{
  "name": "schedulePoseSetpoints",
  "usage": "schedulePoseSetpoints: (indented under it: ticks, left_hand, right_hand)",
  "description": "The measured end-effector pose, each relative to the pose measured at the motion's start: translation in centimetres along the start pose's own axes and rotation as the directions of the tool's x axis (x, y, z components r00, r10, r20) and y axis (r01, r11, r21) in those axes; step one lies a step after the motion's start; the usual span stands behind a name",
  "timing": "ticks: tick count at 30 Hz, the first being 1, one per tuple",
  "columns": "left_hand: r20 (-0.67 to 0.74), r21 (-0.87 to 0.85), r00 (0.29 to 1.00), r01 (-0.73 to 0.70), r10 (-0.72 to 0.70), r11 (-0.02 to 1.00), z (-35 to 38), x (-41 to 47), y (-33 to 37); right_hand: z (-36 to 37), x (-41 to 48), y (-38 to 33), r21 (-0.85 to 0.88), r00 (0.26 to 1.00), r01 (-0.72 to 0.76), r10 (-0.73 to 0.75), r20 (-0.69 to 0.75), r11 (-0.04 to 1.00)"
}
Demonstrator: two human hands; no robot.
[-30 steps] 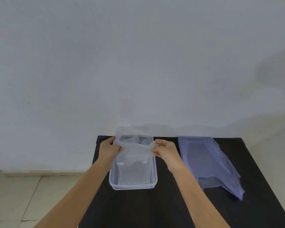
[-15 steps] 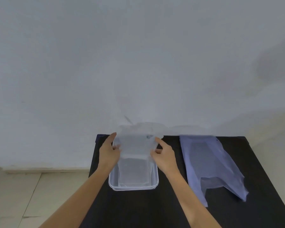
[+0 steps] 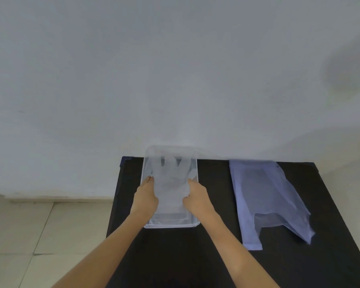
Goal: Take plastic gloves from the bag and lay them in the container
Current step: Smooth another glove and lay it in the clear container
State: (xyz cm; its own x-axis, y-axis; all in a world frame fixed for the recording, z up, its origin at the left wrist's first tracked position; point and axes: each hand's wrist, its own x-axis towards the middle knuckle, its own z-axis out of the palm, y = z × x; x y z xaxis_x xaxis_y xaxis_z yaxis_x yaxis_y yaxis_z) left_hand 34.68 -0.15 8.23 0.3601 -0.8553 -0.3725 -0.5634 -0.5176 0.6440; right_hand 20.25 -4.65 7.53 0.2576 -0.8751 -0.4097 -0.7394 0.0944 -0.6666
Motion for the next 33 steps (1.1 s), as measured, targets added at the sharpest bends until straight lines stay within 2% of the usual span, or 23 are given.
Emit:
schedulePoseSetpoints:
  ticks: [7,20,25,29,33]
  left_hand:
    - [0.058,0.109,0.998,0.026,-0.032,0.994,1.0,0.7,-0.9]
    - [0.218,0.407,0.974,-0.032,-0.063,0.913,3.3,2.1,-2.3]
    - [0.224,0.464,0.975,-0.111,0.005,0.879,4.0,1.9,-2.3]
    - [0.212,0.442,0.975,-0.151,0.060,0.884,4.5,2.0,-2.7]
    - [0.314,0.464,0.946,-0.228,0.082,0.856,4.6,2.7,-3.1]
  right_hand:
    - [1.4,1.0,0.5,-0.129,0.998,-0.051,0.055,0.029,0.990]
    - [2.9,1.5,1.5,-0.169,0.996,-0.093,0.094,-0.002,0.981]
    - [3.4,1.6,1.9,-0.179,0.994,-0.106,0.108,-0.003,0.978]
    - [3.7,1.6,2.0,-0.167,0.992,-0.123,0.122,-0.017,0.978]
    - [4.2,1.7,2.3,-0.165,0.993,-0.117,0.118,-0.001,0.979]
